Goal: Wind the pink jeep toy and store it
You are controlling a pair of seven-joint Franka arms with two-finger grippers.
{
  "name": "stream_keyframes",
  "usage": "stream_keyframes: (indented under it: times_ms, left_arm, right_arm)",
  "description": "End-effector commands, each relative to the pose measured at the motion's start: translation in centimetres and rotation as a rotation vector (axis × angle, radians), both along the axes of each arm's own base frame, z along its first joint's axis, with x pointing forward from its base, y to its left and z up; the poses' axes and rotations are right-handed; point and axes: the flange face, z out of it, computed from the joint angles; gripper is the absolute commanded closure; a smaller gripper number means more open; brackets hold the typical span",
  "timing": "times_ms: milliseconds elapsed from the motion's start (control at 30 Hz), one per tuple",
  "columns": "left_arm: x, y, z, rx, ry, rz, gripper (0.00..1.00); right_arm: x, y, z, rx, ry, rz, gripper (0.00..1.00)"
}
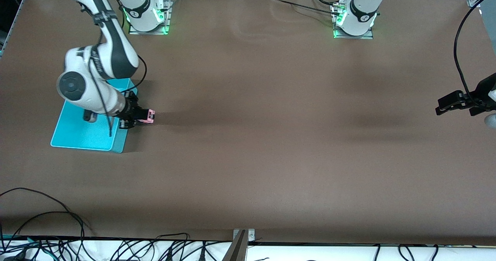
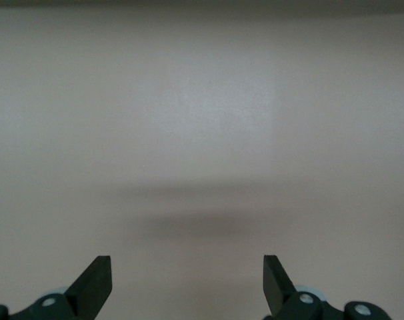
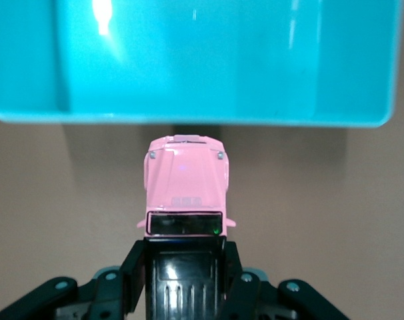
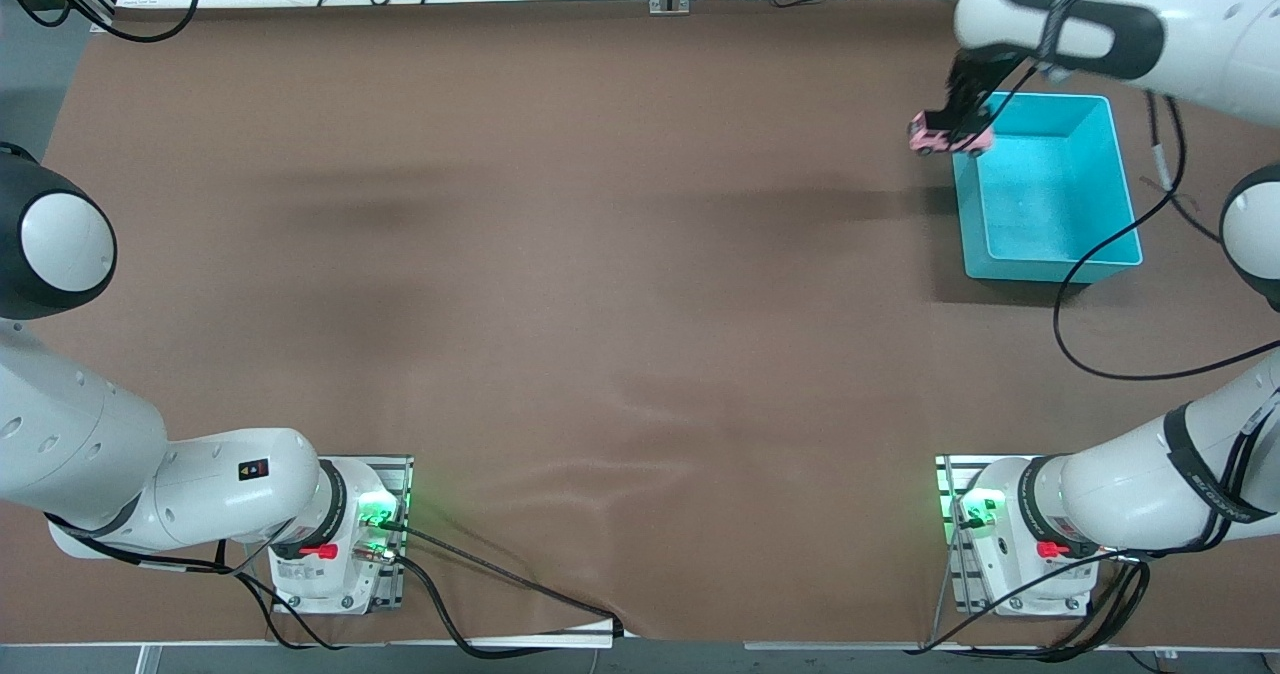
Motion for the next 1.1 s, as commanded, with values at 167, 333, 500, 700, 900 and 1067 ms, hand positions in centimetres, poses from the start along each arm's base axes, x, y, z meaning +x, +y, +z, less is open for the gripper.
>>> stream_keyframes:
  times_ms: [167,333,500,700,900,1067]
  left_arm:
    - [-0.2,0.2,0.1,-0.013,-0.002,-0.014,0.0]
    - [-0.2,0.2,0.1,-0.013,-0.002,-0.014,0.0]
    - [-0.2,0.2,0.1,-0.013,-0.002,-0.014,0.0]
    - [-0.2,0.2,0.0,-0.012,0.001,-0.014,0.0]
    - [-0.2,0.2,0.1,-0.012,0.0,-0.014,0.0]
    - [-0.2,0.2,0.1,-0.012,0.0,-0.014,0.0]
  right_arm:
    - [0.2,-10.6,1.3,-0.019,0.062,-0.008,0.8]
    - [-0.3,-13.8,-0.4,-0.024,0.085,-0.014,0.8]
    - [-1.5,-17.1,-2.9,0.01,0.083,-0.033,0.8]
    - [-3.7,-17.8,-7.7,0.017,0.075,-0.008,0.8]
    - [-4.1,-17.4,-11.5,0.009,0.075,0.005,0.8]
    - [-3.9,-16.3,-13.6,0.007,0.074,0.027,0.78]
